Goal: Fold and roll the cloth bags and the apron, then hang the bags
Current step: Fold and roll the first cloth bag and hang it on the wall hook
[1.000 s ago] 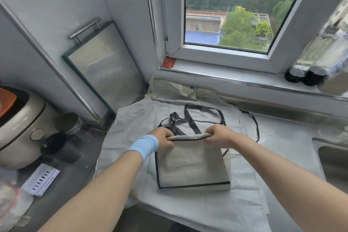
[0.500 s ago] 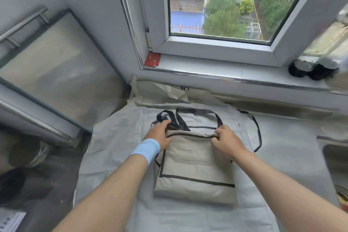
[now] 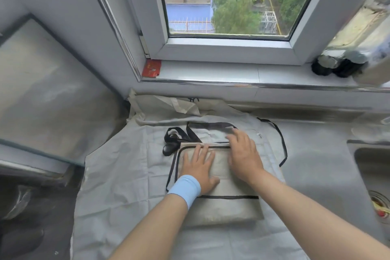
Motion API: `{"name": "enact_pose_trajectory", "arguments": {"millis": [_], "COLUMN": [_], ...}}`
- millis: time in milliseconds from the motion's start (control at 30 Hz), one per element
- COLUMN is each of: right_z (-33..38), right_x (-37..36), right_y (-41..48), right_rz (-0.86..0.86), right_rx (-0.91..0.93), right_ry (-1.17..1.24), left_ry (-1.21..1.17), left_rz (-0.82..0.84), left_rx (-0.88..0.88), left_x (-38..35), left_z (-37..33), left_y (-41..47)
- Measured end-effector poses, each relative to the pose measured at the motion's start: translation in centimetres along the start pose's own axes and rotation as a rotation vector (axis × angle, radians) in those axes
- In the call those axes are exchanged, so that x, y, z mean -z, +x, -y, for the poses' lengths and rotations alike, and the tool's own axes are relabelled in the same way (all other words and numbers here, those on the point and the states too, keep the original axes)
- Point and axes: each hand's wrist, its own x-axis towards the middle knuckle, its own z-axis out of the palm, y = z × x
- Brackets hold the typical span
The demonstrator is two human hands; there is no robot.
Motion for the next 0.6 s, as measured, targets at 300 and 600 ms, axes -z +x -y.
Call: {"name": "enact_pose_trajectory", "arguments": {"millis": [300, 600], "right_z": [-1.4, 1.5], "right_x": [-4.0, -3.4], "right_y": [-3.7, -5.6], "right_rz": [0.282, 0.182], "right_rx": [0.050, 0.106], "right_ry": [-0.158, -0.215], "left_ry": [-0.007, 0.119], "left_rz": [-0.096, -0.157], "left_rx": [0.127, 0.067], "left_x": [-3.5, -3.6], "left_z": [1.8, 1.7], "left_y": [-1.8, -4.7]}}
